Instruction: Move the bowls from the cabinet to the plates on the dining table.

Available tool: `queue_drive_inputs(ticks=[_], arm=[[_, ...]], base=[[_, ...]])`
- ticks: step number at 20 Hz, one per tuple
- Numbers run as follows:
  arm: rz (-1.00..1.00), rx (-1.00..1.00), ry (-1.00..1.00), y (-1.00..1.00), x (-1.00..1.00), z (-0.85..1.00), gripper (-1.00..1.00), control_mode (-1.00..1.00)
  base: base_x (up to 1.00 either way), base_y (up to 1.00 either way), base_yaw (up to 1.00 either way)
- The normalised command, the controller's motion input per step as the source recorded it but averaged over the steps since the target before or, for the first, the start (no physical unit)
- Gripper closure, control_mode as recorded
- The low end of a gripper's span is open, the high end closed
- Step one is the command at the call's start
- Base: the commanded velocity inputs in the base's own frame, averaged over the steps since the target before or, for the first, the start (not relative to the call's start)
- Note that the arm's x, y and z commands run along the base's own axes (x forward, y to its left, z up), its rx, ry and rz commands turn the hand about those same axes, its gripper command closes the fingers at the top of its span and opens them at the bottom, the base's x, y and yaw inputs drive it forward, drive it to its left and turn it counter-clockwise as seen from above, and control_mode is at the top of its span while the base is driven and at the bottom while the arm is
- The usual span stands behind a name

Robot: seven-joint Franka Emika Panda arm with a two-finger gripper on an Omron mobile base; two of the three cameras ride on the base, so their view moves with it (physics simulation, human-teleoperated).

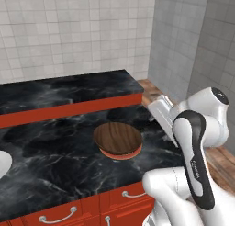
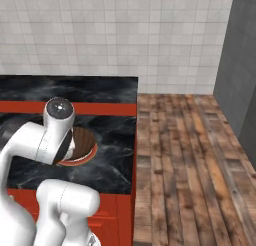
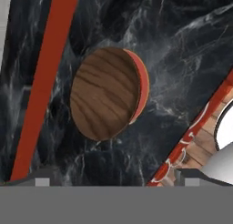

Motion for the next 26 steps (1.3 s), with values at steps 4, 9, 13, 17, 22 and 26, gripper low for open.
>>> queue_drive_inputs(ticks=[4,9,13,17,22,26], arm=[[0.07,-0.19,-0.09,0.03,-0.16,0.14,-1.0,-1.0],[0.28,-0.36,-0.07,0.08,-0.14,0.09,-1.0,-1.0],[0.41,-0.37,-0.21,0.13,-0.41,0.23,-1.0,-1.0],[0.43,-0.24,-0.19,0.01,-0.64,0.32,-1.0,-1.0],[0.37,-0.11,-0.2,0.0,-0.77,0.44,-1.0,-1.0],[0.25,-0.14,-0.1,0.0,-0.44,0.42,-1.0,-1.0]], base=[[0.0,0.0,0.0],[0.0,0.0,0.0],[0.0,0.0,0.0],[0.0,0.0,0.0],[0.0,0.0,0.0],[0.0,0.0,0.0]])
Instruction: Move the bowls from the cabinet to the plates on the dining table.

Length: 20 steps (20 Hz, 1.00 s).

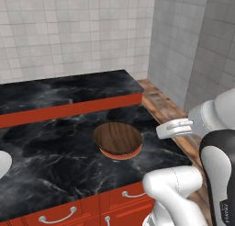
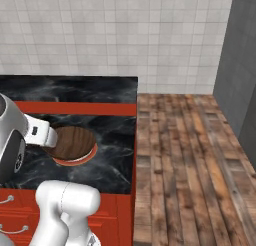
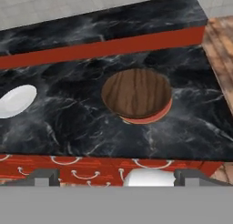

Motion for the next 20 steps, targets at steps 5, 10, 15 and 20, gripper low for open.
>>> queue_drive_inputs(ticks=[5,10,15,20], arm=[[0.08,-0.21,0.0,0.02,-0.21,0.44,-1.0,-1.0],[0.02,-0.17,0.0,0.03,-0.29,0.27,-1.0,-1.0],[0.02,-0.03,0.0,0.0,-0.38,0.0,-1.0,-1.0],[0.0,0.0,0.0,0.0,0.0,0.0,-1.0,-1.0]], base=[[0.0,0.0,0.0],[0.0,0.0,0.0],[0.0,0.0,0.0],[0.0,0.0,0.0]])
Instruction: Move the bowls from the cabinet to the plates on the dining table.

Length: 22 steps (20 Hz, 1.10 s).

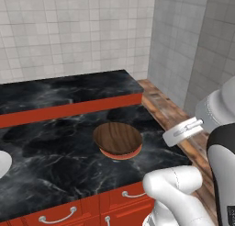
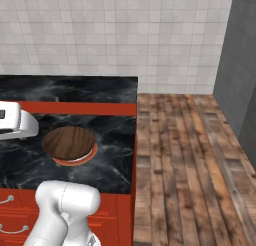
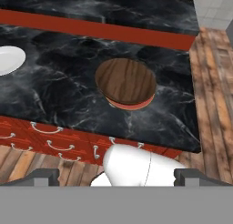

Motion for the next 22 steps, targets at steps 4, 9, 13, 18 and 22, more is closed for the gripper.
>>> queue_drive_inputs(ticks=[4,9,13,18,22], arm=[[0.0,0.0,0.0,0.0,0.0,0.0,-1.0,-1.0],[0.0,0.0,0.0,0.0,0.0,0.0,-1.0,-1.0],[0.0,0.0,0.0,0.0,0.0,0.0,-1.0,1.0],[0.0,0.0,0.0,0.0,0.0,0.0,-1.0,1.0],[0.0,0.0,0.0,0.0,0.0,0.0,-1.0,1.0]], base=[[0.0,0.0,0.0],[0.0,0.0,0.0],[0.0,0.0,0.0],[-0.72,0.0,-0.01],[-0.83,-0.02,-0.02]])
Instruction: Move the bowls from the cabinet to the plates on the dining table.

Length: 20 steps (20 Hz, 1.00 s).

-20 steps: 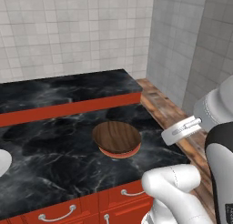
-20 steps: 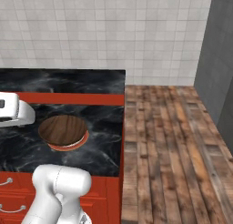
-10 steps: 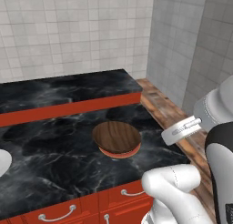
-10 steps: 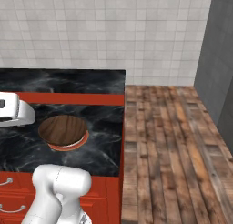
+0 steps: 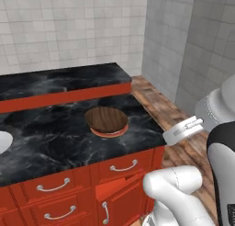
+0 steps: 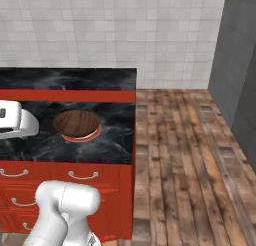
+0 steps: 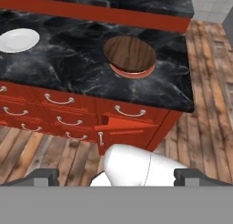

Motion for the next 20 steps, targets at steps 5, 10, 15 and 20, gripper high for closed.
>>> queue_drive_inputs(ticks=[5,10,15,20], arm=[[0.0,0.0,0.0,0.0,0.0,0.0,-1.0,1.0],[0.0,0.0,0.0,0.0,0.0,0.0,-1.0,1.0],[0.0,0.0,0.0,0.0,0.0,0.0,-1.0,1.0],[0.0,0.0,0.0,0.0,0.0,0.0,-1.0,1.0]], base=[[-0.09,-0.16,-0.34],[0.27,-0.01,-0.63],[0.1,0.0,-0.76],[0.16,0.0,-0.81]])
